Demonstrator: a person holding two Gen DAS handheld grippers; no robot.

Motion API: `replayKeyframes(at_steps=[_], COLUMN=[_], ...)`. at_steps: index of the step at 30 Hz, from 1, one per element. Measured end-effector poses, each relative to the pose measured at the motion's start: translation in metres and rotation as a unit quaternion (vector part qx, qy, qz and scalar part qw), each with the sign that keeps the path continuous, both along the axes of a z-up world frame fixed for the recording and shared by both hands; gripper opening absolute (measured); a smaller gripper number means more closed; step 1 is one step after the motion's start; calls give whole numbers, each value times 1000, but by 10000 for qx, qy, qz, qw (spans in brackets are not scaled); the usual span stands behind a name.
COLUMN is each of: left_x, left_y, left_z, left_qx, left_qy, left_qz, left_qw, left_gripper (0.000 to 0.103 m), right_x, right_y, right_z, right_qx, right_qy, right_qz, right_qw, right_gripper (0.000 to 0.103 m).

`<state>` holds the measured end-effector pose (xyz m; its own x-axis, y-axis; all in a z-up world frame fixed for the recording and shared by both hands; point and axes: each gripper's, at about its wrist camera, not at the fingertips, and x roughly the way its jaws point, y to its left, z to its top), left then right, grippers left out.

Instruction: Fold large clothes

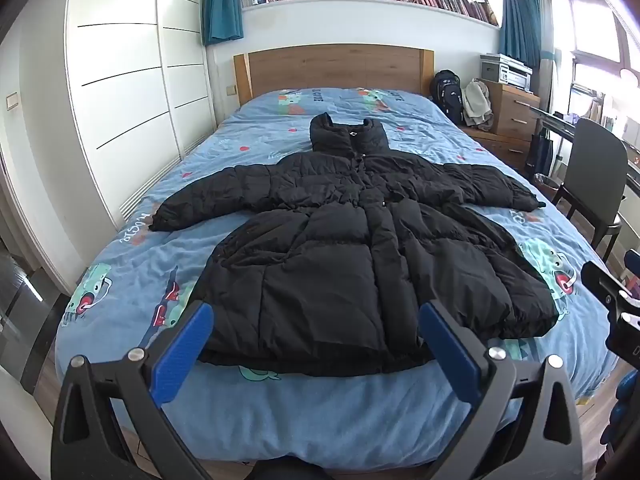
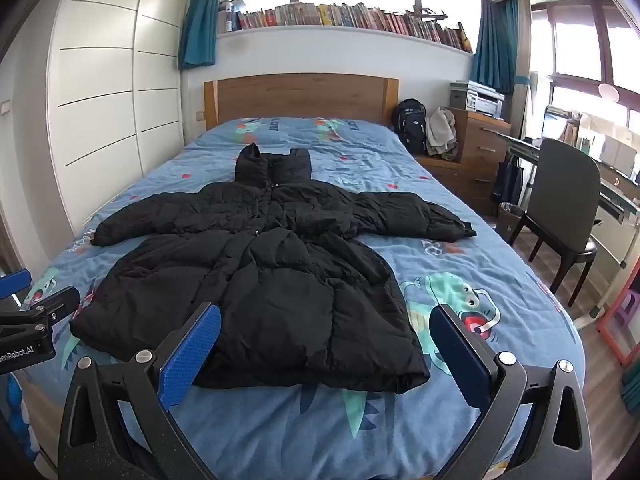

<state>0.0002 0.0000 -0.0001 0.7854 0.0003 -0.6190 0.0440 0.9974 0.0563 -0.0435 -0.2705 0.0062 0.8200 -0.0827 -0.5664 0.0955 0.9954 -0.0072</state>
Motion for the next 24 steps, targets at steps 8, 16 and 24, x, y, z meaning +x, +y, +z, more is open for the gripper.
replayKeyframes(at_steps=[8,16,24], left_x=[0,-2,2], left_y=[0,-7,-6], left_z=[0,-10,-11], left_qx=[-12,-13,-58], left_qy=[-18,40,165], left_qz=[-9,-39,-52], left_qw=[10000,10000,9998], left_gripper=[103,103,103], right_x=[-1,1,-10], right_y=[0,3,-8], right_z=[0,0,-2], right_qx=[-39,-40,-32], right_qy=[-12,2,20], right_qz=[-5,8,10], right_qw=[10000,10000,10000], right_gripper=[102,102,102])
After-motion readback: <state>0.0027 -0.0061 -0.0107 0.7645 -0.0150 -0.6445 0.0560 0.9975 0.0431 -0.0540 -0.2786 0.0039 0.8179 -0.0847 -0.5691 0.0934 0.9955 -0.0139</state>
